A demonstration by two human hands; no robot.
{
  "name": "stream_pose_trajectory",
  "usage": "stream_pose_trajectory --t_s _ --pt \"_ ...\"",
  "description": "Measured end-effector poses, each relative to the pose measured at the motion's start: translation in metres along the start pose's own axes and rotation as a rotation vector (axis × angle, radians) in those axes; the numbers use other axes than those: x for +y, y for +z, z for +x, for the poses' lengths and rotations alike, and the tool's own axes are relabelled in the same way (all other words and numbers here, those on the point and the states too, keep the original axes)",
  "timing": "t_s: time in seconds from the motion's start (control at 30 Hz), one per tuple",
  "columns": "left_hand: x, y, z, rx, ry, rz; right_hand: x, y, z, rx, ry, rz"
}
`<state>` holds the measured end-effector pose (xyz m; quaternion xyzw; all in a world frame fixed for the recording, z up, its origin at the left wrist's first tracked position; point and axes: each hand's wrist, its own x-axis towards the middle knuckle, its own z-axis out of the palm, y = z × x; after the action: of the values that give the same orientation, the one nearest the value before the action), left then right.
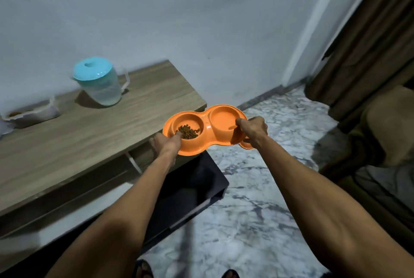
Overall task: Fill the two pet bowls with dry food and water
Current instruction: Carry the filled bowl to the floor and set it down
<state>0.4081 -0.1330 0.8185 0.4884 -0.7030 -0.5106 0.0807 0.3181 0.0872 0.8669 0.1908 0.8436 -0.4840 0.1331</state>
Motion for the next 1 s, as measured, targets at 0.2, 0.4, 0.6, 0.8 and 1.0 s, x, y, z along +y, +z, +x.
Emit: stream_pose_trajectory --t_s 0.2,0.4,0.6,0.8,1.0 --pt "0.019 0.090 -0.039 -0.073 0.020 0.033 0.029 -0.078 0.050 0.068 0.034 0.024" --pt "0.044 0.170 -0.051 -0.105 0.040 0.063 0.045 -0.127 0.105 0.116 0.066 0.063" --pt "0.063 0.248 -0.027 -0.128 0.041 0.071 0.047 -0.141 0.190 0.136 0.094 0.048" --pt "0.075 0.319 0.020 -0.098 -0.034 0.113 0.044 -0.126 0.289 0.090 0.120 0.005" --pt "0.065 0.375 0.067 -0.074 -0.037 0.071 0.052 -0.095 0.371 0.039 0.132 -0.021"
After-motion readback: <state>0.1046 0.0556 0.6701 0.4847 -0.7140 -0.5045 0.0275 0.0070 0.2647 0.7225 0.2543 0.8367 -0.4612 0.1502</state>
